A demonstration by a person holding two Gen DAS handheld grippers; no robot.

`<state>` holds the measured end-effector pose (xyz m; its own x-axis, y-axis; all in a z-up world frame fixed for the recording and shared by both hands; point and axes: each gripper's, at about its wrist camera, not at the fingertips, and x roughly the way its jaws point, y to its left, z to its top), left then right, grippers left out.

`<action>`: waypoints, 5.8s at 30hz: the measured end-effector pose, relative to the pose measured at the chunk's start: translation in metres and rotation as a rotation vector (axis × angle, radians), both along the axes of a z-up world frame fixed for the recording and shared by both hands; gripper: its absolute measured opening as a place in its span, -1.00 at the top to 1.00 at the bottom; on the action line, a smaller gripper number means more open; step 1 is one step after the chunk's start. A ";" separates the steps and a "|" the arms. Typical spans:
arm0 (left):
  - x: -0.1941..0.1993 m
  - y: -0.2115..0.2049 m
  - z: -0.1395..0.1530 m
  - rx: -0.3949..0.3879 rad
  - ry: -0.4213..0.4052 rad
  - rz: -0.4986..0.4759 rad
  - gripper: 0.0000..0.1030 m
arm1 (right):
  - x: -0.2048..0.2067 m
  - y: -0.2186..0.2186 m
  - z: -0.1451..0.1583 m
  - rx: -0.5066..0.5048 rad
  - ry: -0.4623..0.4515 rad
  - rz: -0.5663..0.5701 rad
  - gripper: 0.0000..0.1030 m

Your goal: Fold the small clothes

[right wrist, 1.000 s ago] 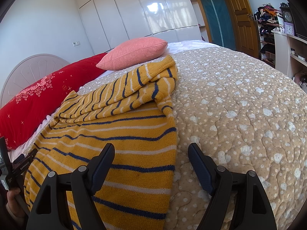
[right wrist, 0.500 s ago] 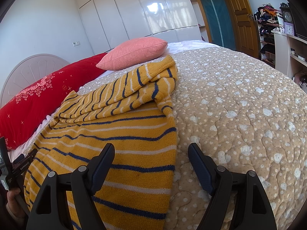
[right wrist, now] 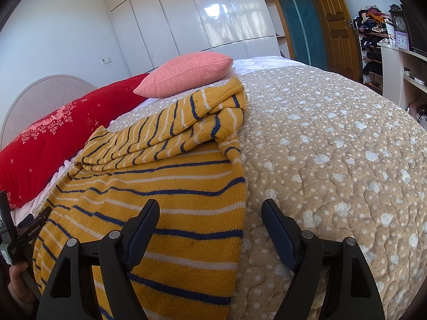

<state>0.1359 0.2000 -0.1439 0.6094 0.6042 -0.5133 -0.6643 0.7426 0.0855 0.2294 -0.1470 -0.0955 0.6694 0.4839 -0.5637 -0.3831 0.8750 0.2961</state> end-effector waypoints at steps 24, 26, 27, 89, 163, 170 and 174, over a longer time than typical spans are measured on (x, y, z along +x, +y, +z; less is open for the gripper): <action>0.006 0.011 0.018 -0.148 0.104 -0.085 -1.00 | 0.001 0.000 -0.001 -0.003 0.000 0.001 -0.60; -0.007 0.016 0.035 -0.218 0.039 -0.122 -1.00 | 0.001 0.000 -0.001 -0.001 -0.001 0.001 -0.60; -0.012 0.018 0.041 -0.226 0.021 -0.122 -1.00 | 0.001 0.000 -0.001 -0.001 -0.001 0.001 -0.60; -0.004 -0.043 0.007 -0.218 0.070 -0.259 -1.00 | 0.000 -0.002 0.000 -0.042 0.021 -0.013 -0.98; 0.118 0.041 0.104 -0.721 -0.119 -0.434 -0.70 | 0.106 0.061 0.048 0.151 0.242 0.080 -0.18; 0.088 0.040 0.053 -0.629 -0.093 -0.352 -0.72 | 0.102 0.082 0.050 -0.063 0.134 0.117 -0.18; 0.077 0.046 0.033 -0.644 -0.130 -0.340 -0.72 | 0.121 0.104 0.042 -0.158 0.164 0.135 0.09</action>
